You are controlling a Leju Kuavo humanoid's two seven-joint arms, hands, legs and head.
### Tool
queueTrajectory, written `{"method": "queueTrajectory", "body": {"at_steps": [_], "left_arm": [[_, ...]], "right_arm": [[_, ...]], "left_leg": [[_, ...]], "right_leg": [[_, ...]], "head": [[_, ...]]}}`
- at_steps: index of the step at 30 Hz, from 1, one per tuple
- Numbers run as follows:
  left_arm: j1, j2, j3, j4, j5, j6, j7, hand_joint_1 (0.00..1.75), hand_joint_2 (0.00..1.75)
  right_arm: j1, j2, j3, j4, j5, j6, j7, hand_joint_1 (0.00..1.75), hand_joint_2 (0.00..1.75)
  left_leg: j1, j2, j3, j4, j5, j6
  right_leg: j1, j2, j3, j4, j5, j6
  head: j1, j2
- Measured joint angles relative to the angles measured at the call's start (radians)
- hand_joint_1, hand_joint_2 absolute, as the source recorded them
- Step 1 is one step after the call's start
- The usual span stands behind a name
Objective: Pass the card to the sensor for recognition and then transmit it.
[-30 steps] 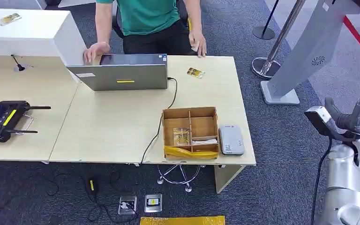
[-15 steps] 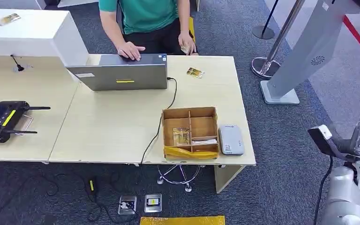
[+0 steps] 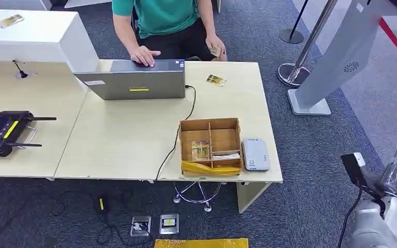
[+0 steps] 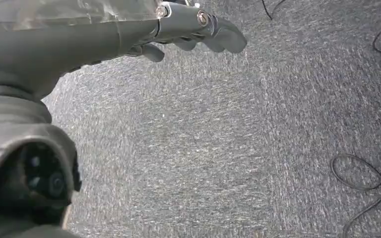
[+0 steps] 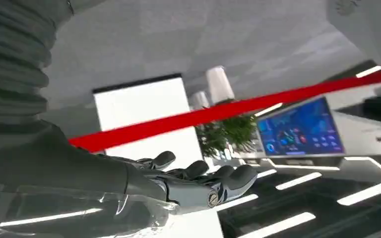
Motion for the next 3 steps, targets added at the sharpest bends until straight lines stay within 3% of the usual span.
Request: {"method": "queueTrajectory", "body": {"at_steps": [3], "left_arm": [[0.001,0.001,0.000,0.000,0.000,0.001,0.000,0.00,0.00]], "right_arm": [[0.031,0.000,-0.021,0.025,0.013,0.000,0.038,0.00,1.75]], "left_leg": [[0.000,0.000,0.000,0.000,-0.001,0.000]], "right_leg": [[0.000,0.000,0.000,0.000,-0.001,0.000]], "head": [[0.000,0.000]]}}
